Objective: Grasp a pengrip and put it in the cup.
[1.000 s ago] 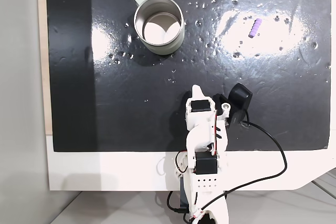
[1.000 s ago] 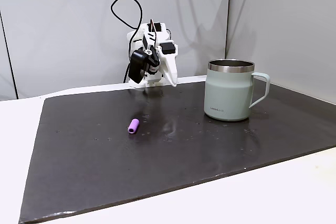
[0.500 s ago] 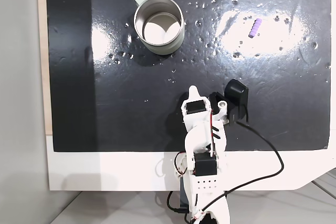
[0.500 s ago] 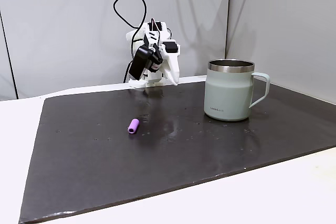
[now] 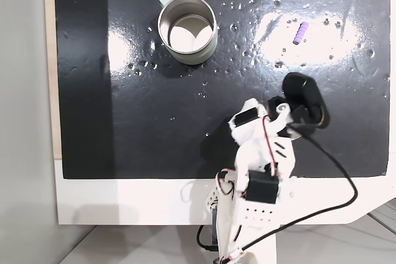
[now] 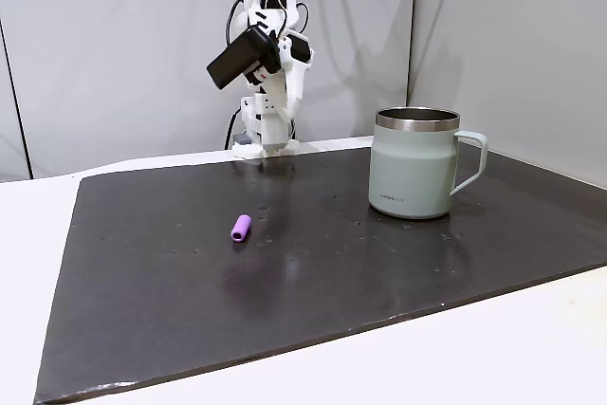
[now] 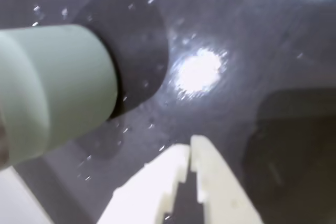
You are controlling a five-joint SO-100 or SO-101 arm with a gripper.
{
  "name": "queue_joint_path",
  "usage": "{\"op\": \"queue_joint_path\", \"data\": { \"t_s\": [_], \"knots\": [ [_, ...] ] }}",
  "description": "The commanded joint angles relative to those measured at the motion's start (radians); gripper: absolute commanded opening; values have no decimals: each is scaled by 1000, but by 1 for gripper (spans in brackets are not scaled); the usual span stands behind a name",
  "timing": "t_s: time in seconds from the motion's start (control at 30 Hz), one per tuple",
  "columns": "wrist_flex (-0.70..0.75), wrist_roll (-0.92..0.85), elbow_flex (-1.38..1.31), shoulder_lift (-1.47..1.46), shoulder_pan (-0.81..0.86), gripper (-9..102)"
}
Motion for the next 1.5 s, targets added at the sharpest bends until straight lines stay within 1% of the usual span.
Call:
{"op": "queue_joint_path", "data": {
  "t_s": [0.0, 0.13, 0.27, 0.4, 0.57, 0.67, 0.77, 0.87, 0.97, 1.1, 1.3, 1.47],
  "knots": [
    [-114, -129, -80, -115, 87, 0],
    [-250, -216, -100, -287, 176, 0],
    [-368, -249, -189, -520, 241, 0],
    [-368, -222, -377, -790, 275, 0],
    [-350, -216, -537, -982, 270, 1],
    [-290, -221, -672, -1078, 252, 2],
    [-193, -236, -828, -1170, 227, 4],
    [-110, -278, -930, -1221, 206, 10],
    [-92, -344, -957, -1227, 190, 17],
    [0, -445, -1045, -1255, 175, 23],
    [229, -600, -1348, -1405, 183, 24],
    [333, -698, -1514, -1522, 201, 24]
  ]
}}
